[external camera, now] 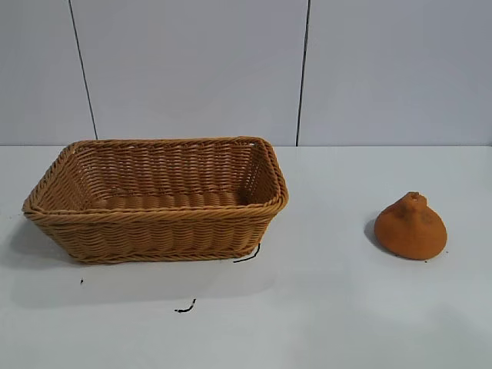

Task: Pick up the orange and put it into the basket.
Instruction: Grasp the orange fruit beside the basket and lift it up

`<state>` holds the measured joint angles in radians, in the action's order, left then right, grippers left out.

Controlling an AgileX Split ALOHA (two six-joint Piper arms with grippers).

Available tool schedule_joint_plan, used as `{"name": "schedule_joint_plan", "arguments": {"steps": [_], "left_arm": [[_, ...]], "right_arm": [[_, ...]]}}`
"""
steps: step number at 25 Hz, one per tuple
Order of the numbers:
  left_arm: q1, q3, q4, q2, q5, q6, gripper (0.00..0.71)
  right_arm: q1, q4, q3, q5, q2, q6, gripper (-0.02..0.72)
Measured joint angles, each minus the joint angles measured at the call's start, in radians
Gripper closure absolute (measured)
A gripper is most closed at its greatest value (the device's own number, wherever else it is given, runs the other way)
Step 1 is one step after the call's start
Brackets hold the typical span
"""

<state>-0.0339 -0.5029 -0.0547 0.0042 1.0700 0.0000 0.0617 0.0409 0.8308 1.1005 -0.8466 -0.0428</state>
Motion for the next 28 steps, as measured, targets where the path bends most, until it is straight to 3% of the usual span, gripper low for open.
{"name": "schedule_joint_plan", "arguments": {"steps": [4, 14, 22, 28], "left_arm": [[0.0, 0.0, 0.0, 0.0, 0.0, 0.0, 0.071], [0.0, 0.0, 0.0, 0.0, -0.001, 0.0, 0.071], [0.0, 0.0, 0.0, 0.0, -0.001, 0.0, 0.071], [0.0, 0.0, 0.0, 0.0, -0.001, 0.0, 0.071]], "right_arm": [[0.0, -0.004, 0.159, -0.053, -0.327, 0.0, 0.026], [0.0, -0.082, 0.458, -0.141, -0.861, 0.0, 0.026], [0.0, -0.125, 0.518, -0.238, -1.164, 0.026, 0.026], [0.0, -0.129, 0.518, -0.266, -1.267, 0.037, 0.027]]}}
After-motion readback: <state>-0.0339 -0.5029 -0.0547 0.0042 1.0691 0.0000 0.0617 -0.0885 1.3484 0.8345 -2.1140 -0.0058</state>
